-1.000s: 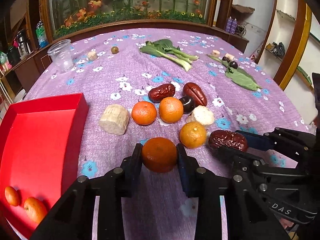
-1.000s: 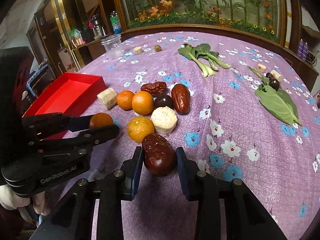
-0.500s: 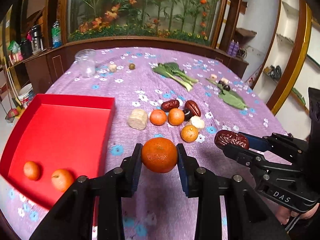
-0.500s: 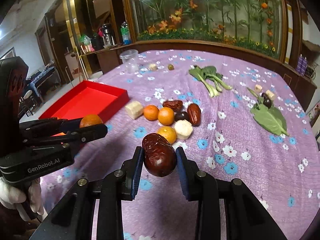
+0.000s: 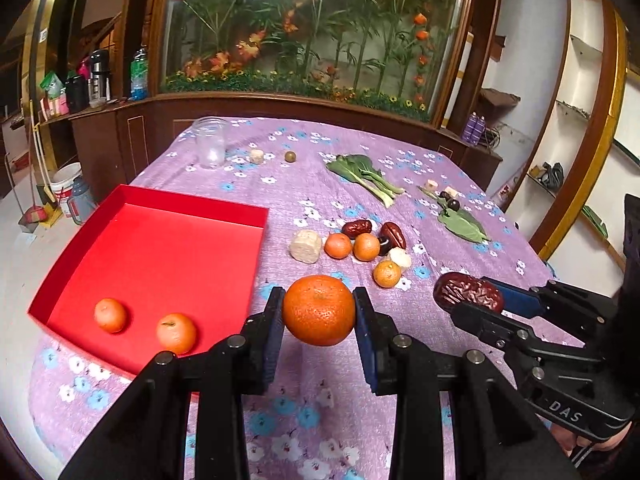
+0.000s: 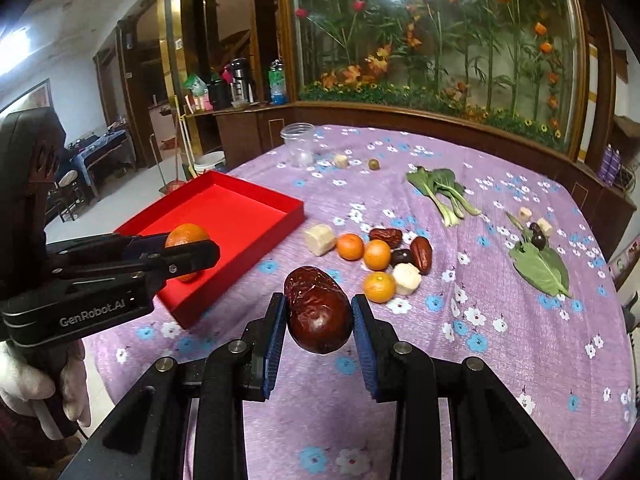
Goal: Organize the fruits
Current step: 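Carry the orange and red date into the red tray and release both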
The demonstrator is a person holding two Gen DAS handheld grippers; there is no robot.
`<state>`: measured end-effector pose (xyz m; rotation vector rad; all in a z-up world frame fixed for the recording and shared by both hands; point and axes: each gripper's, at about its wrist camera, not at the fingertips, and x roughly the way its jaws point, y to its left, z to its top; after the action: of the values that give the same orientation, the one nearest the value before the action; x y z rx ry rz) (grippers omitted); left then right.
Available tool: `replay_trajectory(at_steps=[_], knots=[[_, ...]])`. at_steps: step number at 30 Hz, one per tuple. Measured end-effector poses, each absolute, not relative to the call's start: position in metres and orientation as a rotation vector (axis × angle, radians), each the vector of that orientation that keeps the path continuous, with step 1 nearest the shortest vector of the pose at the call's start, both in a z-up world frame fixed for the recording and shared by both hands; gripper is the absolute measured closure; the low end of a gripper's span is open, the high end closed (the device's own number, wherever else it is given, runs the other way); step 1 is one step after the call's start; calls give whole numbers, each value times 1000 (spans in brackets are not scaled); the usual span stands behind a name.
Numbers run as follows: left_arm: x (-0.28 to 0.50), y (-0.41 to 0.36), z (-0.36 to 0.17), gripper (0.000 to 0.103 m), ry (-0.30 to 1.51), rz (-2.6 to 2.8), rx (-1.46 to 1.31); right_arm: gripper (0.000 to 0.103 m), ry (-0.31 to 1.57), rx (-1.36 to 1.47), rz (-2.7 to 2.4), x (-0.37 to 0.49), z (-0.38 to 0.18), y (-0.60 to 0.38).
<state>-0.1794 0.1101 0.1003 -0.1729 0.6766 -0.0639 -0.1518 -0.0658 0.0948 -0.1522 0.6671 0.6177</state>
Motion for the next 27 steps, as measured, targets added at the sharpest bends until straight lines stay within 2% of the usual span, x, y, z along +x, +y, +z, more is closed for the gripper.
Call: replay_trajectory(at_steps=[11, 27], knots=[[-179, 173, 103, 71, 668, 67, -199, 67, 674, -154, 687, -155, 103, -35], [-113, 277, 69, 71, 779, 229, -250, 67, 824, -41, 828, -82, 82, 72]])
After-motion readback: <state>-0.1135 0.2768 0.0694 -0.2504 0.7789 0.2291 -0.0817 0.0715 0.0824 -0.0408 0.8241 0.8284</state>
